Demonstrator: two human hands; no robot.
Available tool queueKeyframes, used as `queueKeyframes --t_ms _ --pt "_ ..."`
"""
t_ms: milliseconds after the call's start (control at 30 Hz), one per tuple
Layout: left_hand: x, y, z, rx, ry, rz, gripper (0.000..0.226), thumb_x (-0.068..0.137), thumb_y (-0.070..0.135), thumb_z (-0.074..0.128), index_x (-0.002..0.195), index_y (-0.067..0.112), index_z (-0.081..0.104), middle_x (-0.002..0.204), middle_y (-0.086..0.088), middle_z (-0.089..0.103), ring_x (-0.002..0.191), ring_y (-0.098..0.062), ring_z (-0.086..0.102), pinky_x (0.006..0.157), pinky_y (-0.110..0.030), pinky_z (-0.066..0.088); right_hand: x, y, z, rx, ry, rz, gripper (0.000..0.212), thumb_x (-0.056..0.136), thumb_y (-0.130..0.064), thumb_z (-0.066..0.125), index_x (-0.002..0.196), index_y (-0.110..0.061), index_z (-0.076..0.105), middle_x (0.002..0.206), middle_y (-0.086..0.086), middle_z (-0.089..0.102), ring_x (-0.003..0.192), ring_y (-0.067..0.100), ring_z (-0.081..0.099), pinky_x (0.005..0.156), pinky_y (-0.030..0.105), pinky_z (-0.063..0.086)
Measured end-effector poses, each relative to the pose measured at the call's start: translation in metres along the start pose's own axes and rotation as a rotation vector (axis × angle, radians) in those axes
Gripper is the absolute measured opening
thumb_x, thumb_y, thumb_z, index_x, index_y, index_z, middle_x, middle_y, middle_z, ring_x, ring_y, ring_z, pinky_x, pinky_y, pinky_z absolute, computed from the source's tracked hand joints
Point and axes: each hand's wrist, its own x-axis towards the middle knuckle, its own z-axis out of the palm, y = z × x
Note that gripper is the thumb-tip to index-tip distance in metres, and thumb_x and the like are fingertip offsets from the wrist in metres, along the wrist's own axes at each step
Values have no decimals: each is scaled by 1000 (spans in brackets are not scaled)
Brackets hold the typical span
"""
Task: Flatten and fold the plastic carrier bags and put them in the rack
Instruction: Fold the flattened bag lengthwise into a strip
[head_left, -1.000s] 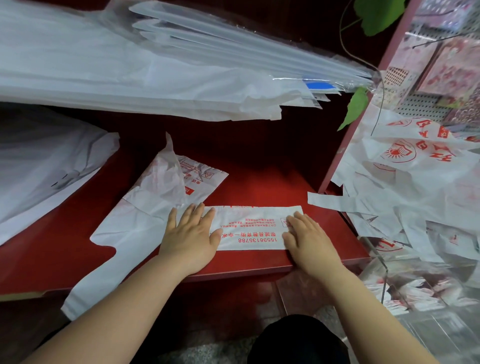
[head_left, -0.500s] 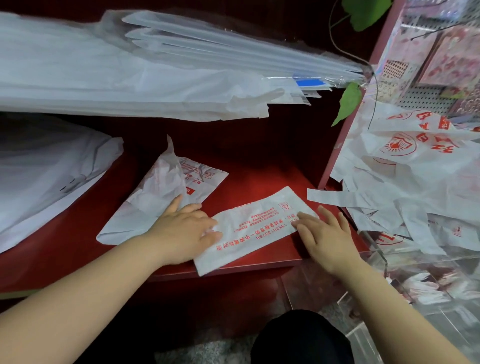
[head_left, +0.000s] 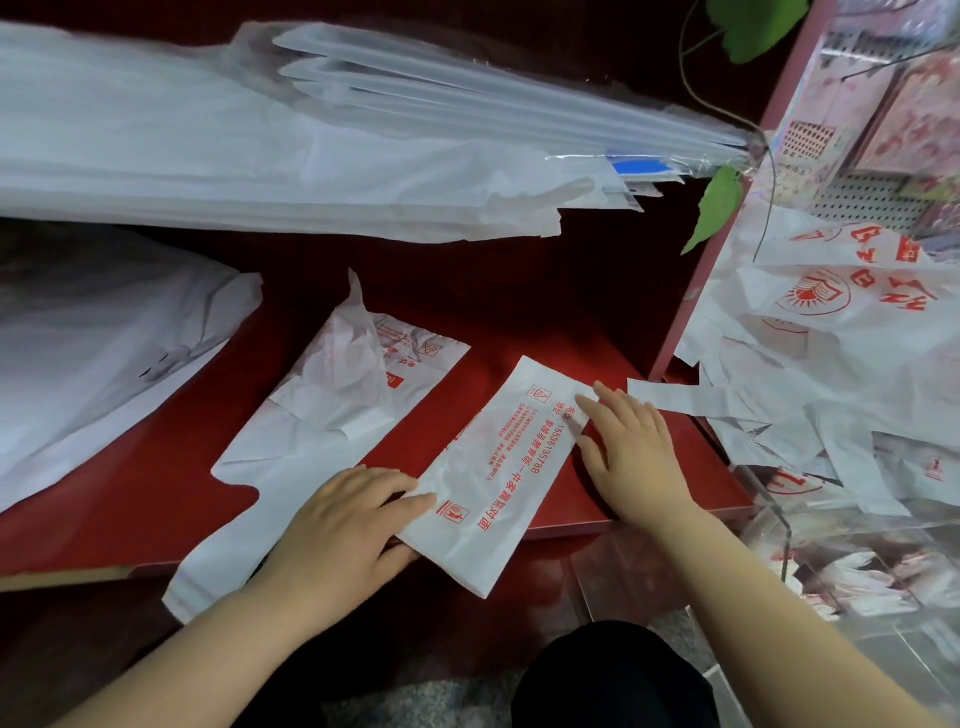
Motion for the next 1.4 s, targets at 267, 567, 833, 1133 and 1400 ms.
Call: queueKeyframes --t_ms 267,567,833,1133,1400 --pt "-5 11 6 4 122 -60 48 32 10 91 77 13 74 63 5 58 70 -10 37 61 -21 36 -69 -37 19 316 -30 -533 47 69 -22 53 116 -18 49 116 3 62 114 12 48 109 25 26" --pt "5 20 9 -178 101 -57 23 49 26 81 69 18 74 81 4 73 81 -10 68 71 -22 51 -55 -27 24 530 104 -314 26 75 -24 55 101 -25 57 104 -7 68 109 9 52 105 26 27" --pt "16 31 1 -642 123 -616 11 82 23 66 88 31 60 81 21 63 85 3 60 75 -6 42 -56 -36 18 687 204 100 34 69 -44 61 77 -14 74 77 -19 57 84 5 52 87 33 41" --pt "28 38 7 -271 244 -628 44 79 28 70 119 17 56 71 15 57 80 -9 53 81 -20 17 -39 -52 23 486 185 276 24 83 -17 62 107 -19 59 60 -14 48 84 14 48 83 22 19" --pt "26 22 18 10 136 -239 42 68 10 67 108 18 62 110 -7 65 108 -28 58 89 -45 41 -36 -50 19 237 162 -6 32 75 -18 59 106 -17 66 103 5 64 91 28 57 75 34 34"
